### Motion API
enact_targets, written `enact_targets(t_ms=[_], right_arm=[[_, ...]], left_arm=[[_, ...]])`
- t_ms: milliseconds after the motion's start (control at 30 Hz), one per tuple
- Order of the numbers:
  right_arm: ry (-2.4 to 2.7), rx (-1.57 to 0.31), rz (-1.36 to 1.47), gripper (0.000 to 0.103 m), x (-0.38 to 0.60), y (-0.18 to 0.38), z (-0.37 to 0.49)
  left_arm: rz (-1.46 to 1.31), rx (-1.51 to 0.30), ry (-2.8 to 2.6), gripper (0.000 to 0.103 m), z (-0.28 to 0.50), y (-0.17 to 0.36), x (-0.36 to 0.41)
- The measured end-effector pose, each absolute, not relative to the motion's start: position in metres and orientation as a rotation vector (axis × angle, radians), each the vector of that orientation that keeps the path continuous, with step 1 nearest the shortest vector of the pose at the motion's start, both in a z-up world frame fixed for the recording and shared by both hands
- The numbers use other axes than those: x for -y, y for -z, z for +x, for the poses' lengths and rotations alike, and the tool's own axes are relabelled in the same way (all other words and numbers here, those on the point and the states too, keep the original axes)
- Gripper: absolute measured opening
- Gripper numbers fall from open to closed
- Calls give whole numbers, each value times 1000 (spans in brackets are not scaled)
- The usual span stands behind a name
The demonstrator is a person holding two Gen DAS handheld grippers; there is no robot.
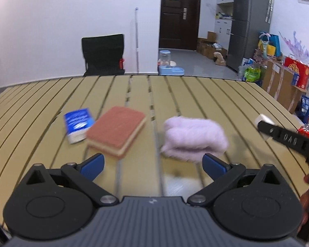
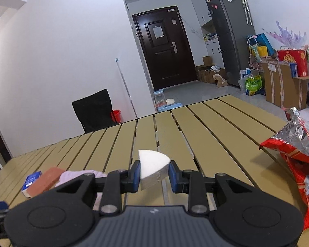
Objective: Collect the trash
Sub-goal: 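Close the right gripper on the white foam wedge while the left grasps the pink headband, then carry the pink headband and white foam wedge from the table toward the black bin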
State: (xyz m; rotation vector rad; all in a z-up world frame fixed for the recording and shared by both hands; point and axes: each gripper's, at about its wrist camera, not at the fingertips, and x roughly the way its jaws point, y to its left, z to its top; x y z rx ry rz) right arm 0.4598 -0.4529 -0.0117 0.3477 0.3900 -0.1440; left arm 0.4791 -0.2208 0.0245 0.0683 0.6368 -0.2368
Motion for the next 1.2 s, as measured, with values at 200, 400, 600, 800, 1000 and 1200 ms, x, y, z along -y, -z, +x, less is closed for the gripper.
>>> enact_targets(t_ms=[200, 400, 600, 800, 1000, 1200], right_arm=[[131, -379, 370, 27, 468, 17, 465], [156, -379, 382, 27, 482, 24, 472], [150, -397, 384, 27, 484, 30, 481], [135, -410, 395, 27, 489, 30, 486], [120, -418, 383, 27, 487, 31, 489], [100, -426, 357, 27, 482, 29, 491]], left_arm=[[84, -683, 233, 103, 513, -19, 264], [154, -722, 193, 103, 539, -6, 299], [140, -767, 223, 103, 550, 9, 308], [118, -805, 242, 82, 557, 23, 307], [152, -729, 273, 37, 544, 19, 308], [173, -688, 266, 31, 527, 9, 306]])
